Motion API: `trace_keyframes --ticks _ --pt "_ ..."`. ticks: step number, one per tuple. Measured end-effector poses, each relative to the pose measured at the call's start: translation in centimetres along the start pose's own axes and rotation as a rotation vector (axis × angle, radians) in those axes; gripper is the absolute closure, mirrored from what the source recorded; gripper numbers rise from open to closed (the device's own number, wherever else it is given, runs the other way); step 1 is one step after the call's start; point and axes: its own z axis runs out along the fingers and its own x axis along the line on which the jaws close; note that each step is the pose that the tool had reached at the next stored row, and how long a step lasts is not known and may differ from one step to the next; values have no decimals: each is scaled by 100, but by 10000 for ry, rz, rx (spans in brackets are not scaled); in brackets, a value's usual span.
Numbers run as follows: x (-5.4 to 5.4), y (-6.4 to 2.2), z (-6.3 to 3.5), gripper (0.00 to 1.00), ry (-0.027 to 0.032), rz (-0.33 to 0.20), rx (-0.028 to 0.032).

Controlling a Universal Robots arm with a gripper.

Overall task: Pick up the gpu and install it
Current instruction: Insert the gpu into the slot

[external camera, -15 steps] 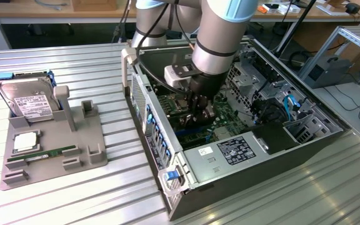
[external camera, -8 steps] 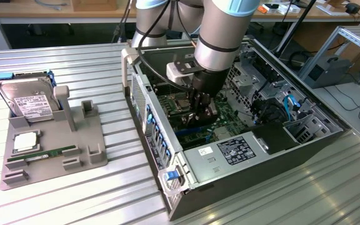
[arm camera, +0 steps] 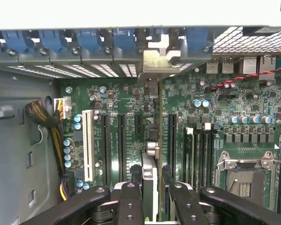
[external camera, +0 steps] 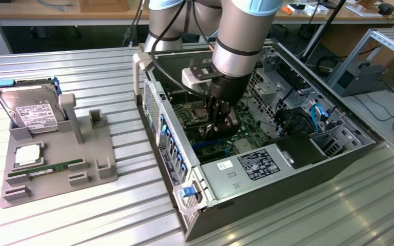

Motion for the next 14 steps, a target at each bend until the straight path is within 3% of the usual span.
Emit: trace_keyframes --ticks 14 --pt "-35 79 78 73 -7 -1 0"
